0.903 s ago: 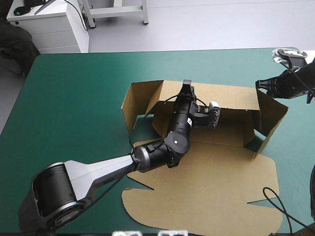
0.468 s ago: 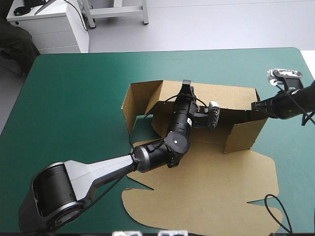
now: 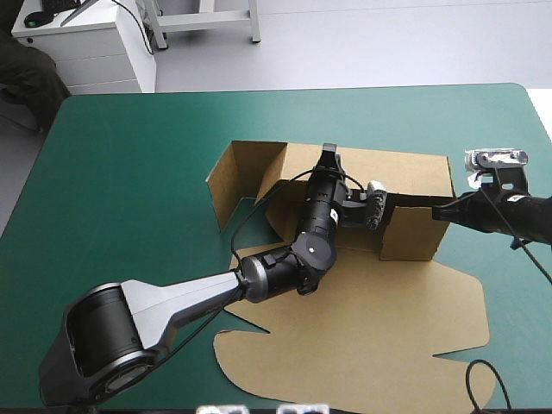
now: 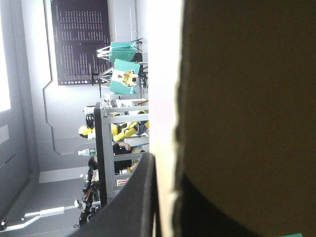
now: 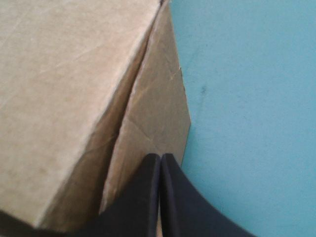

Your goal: Fold the box

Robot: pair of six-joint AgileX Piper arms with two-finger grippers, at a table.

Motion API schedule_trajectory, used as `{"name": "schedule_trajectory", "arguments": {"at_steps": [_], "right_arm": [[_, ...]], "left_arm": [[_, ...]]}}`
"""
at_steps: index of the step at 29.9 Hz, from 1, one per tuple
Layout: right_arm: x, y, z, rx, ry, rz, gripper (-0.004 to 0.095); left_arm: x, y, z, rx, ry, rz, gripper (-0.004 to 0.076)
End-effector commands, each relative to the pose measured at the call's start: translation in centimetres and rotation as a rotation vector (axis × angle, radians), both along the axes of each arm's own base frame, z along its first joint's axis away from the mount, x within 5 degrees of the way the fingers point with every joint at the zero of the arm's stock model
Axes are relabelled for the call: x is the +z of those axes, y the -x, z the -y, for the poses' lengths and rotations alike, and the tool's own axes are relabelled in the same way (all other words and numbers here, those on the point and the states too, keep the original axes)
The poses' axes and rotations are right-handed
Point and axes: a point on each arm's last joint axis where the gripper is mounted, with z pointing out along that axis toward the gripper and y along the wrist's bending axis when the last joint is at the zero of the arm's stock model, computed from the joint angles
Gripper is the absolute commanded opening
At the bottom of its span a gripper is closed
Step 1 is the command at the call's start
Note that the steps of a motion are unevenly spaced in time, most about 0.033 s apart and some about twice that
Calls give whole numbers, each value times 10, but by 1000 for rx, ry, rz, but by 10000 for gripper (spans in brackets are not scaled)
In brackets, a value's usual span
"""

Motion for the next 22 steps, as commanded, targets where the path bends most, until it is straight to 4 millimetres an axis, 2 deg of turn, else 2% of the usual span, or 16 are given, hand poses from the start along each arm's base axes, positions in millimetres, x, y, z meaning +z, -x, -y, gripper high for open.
{"name": "schedule_trajectory", "arguments": {"at_steps": [1,5,7,12,15,22], "right_arm": [[18,5,0,-8,22,121,-19],[16,8,-2,68,69,104,-7],[15,9,-2,76,88,94,33],[12,11,1,105,163,60,285],[12,12,2,115,183,47,384],[9,14,0,191,213,32,406]], "left_arm": [[22,2,-2,10,54,36,-8],[21,2,-3,24,51,40,-8],[22,1,-5,37,50,45,-8],[22,1,-5,42,49,47,-8],[22,1,-5,42,49,47,-8],[22,1,-5,42,49,47,-8]]}}
